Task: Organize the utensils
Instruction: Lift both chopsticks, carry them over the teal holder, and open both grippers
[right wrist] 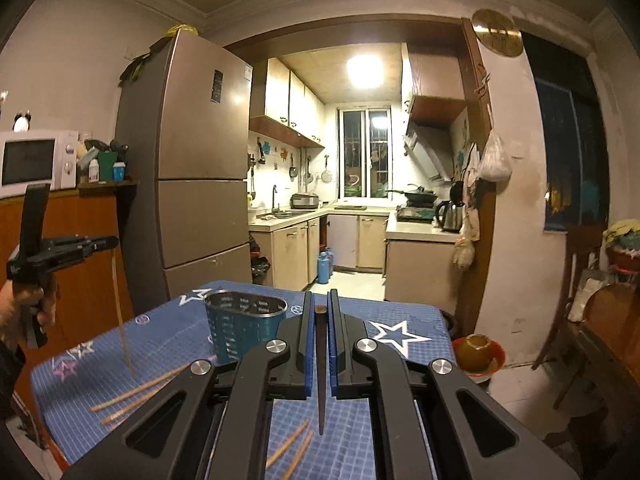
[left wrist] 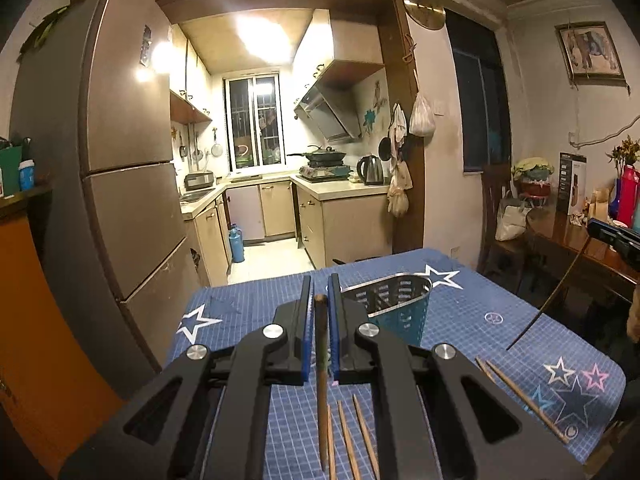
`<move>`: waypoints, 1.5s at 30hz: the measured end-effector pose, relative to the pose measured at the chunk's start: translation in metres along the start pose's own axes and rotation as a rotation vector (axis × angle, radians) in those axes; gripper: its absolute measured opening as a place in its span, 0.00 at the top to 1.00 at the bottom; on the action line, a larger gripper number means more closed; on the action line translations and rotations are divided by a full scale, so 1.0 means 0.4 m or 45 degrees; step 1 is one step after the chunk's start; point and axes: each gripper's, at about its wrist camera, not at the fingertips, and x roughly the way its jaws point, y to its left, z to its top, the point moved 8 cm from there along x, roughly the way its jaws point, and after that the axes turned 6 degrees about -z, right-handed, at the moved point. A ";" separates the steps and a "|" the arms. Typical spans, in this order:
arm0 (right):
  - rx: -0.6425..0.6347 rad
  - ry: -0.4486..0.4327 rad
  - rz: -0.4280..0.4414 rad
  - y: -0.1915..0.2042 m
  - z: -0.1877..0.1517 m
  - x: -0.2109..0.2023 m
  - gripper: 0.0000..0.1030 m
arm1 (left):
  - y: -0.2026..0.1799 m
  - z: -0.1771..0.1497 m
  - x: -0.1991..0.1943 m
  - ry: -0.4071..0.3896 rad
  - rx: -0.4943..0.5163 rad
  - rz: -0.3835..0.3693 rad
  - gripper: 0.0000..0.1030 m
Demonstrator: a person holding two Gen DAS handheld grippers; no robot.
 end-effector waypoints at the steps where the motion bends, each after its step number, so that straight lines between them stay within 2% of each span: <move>1: 0.003 0.006 0.007 0.003 0.008 0.009 0.93 | 0.001 0.007 -0.001 -0.004 -0.001 -0.003 0.95; 14: -0.049 0.112 0.110 0.118 0.147 0.128 0.93 | -0.022 0.119 0.039 -0.029 -0.030 -0.062 0.95; 19: -0.065 0.128 0.153 0.172 0.232 0.170 0.93 | -0.039 0.152 0.056 -0.031 -0.036 -0.095 0.95; 30: -0.085 0.125 0.149 0.211 0.409 0.276 0.93 | -0.052 0.293 0.115 -0.086 -0.028 -0.090 0.95; 38: -0.081 0.150 0.148 0.223 0.440 0.362 0.93 | -0.052 0.369 0.175 -0.151 -0.048 -0.093 0.95; 45: -0.094 0.184 0.159 0.247 0.405 0.417 0.93 | -0.057 0.351 0.257 -0.150 -0.070 -0.098 0.95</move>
